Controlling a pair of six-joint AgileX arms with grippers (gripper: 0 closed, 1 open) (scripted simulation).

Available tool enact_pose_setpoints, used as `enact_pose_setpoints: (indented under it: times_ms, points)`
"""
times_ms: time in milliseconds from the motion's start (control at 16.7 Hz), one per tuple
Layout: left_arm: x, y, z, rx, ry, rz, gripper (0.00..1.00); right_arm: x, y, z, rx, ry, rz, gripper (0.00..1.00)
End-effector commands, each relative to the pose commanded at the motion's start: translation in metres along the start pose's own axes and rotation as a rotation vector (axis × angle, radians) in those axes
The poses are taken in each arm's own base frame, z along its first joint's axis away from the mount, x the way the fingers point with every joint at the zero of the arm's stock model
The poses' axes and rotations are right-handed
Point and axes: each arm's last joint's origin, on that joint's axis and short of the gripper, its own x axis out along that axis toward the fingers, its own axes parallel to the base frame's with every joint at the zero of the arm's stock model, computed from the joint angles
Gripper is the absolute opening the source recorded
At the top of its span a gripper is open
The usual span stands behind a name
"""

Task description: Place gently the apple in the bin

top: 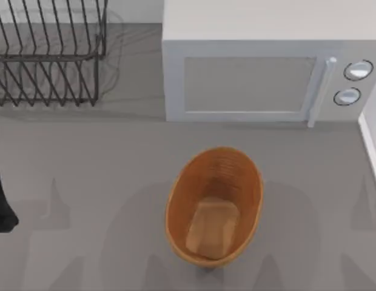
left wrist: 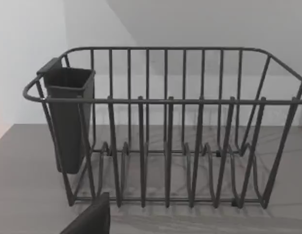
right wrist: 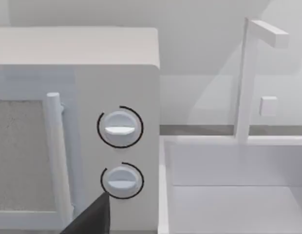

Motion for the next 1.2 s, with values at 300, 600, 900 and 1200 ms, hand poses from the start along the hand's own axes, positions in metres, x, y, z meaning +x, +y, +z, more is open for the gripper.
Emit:
enact_pose_setpoints:
  times_ms: [300, 600, 900, 1200]
  points:
    - [0.001, 0.002, 0.010, 0.062, 0.053, 0.019, 1.00, 0.000, 0.000, 0.000, 0.000, 0.000, 0.000, 1.00]
    - [0.017, 0.012, 0.043, 0.312, 0.353, 0.025, 1.00, 0.000, 0.000, 0.000, 0.000, 0.000, 0.000, 1.00]
    - [0.069, 0.035, 0.052, 0.544, 0.866, -0.150, 1.00, 0.000, 0.000, 0.000, 0.000, 0.000, 0.000, 1.00]
    - [0.126, 0.069, 0.035, 0.626, 1.253, -0.460, 1.00, 0.000, 0.000, 0.000, 0.000, 0.000, 0.000, 1.00]
